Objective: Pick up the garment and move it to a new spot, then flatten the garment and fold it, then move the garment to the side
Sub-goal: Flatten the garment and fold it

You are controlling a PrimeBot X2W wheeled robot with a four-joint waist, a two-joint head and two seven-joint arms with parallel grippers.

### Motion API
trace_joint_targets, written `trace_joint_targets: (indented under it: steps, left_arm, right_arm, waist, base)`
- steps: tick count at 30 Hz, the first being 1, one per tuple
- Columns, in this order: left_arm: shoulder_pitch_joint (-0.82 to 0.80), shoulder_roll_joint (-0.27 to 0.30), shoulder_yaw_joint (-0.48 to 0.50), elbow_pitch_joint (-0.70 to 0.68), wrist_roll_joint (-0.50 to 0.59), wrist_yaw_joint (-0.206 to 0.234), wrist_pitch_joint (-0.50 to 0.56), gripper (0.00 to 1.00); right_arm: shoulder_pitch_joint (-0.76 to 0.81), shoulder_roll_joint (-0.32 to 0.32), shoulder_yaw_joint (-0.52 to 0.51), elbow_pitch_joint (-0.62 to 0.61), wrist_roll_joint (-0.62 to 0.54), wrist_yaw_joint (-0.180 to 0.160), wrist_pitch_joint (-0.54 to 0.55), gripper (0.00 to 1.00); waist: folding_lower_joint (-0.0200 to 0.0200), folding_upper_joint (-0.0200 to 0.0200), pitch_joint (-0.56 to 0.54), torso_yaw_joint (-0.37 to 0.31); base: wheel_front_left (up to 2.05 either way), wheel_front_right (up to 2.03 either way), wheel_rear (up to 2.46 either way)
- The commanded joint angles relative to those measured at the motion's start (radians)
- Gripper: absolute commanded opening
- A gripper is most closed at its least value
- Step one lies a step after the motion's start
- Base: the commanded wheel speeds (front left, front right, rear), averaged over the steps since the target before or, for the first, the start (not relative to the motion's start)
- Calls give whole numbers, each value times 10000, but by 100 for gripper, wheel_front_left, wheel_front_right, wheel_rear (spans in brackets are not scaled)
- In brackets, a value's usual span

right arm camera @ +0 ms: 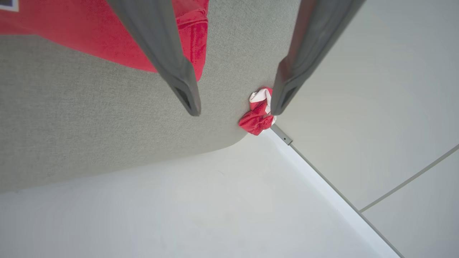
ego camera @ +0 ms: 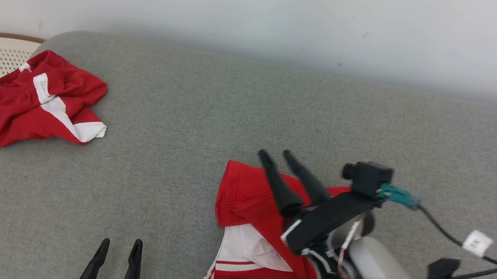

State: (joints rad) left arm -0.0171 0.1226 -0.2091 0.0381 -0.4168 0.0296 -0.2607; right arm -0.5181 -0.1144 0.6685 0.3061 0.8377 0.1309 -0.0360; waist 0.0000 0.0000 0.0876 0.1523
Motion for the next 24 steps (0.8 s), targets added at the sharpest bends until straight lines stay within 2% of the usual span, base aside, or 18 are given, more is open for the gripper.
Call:
trace_joint_targets:
  steps: [1, 8, 12, 15, 18, 19, 20, 21, 22, 24]
  left_arm:
    - [192, 73, 52, -28, 50, 55, -47, 100]
    - [316, 111, 138, -135, 35, 102, -47, 100]
    - [396, 101, 157, -193, 12, 143, -48, 100]
    - [406, 102, 181, -216, -5, 150, -48, 100]
    - [407, 102, 199, -221, -25, 157, -48, 100]
    - [401, 102, 204, -224, -32, 154, -48, 100]
    - [388, 100, 207, -226, -36, 152, -48, 100]
    - [371, 100, 207, -227, -38, 146, -48, 100]
    - [349, 98, 206, -222, -42, 137, -48, 100]
    - [306, 90, 201, -210, -46, 122, -48, 100]
  right_arm:
    - [-14, -252, -104, -67, -169, -5, -109, 100]
    - [304, -977, -1016, -49, -637, -3, -433, 100]
    - [557, -1422, -1499, 130, -1491, -3, -556, 100]
    - [765, -1550, -1819, 323, -2043, -5, -602, 100]
    - [975, -1416, -2020, 562, -2276, -3, -583, 99]
    - [990, -1428, -2021, 640, -2432, -5, -600, 63]
    - [1011, -1377, -2030, 725, -2489, -3, -643, 42]
    - [1065, -1281, -2062, 833, -2465, -5, -662, 3]
    - [1101, -1229, -2041, 944, -2464, -3, -655, 0]
    - [1076, -1173, -1984, 1174, -2519, -5, -713, 0]
  waist:
    - [0, 0, -61, -60]
    - [0, 0, -178, -132]
    - [0, 0, -200, -154]
    - [0, 0, -192, -180]
    - [0, 0, -169, -203]
    - [0, 0, -155, -207]
    - [0, 0, -139, -212]
    - [0, 0, -122, -215]
    - [0, 0, -106, -211]
    - [0, 0, -72, -198]
  base:
    - [0, 0, 0]
    - [0, 0, 0]
    - [0, 0, 0]
    - [0, 0, 0]
    - [0, 0, 0]
    - [0, 0, 0]
    - [0, 0, 0]
    - [0, 0, 0]
    - [0, 0, 0]
    - [0, 0, 0]
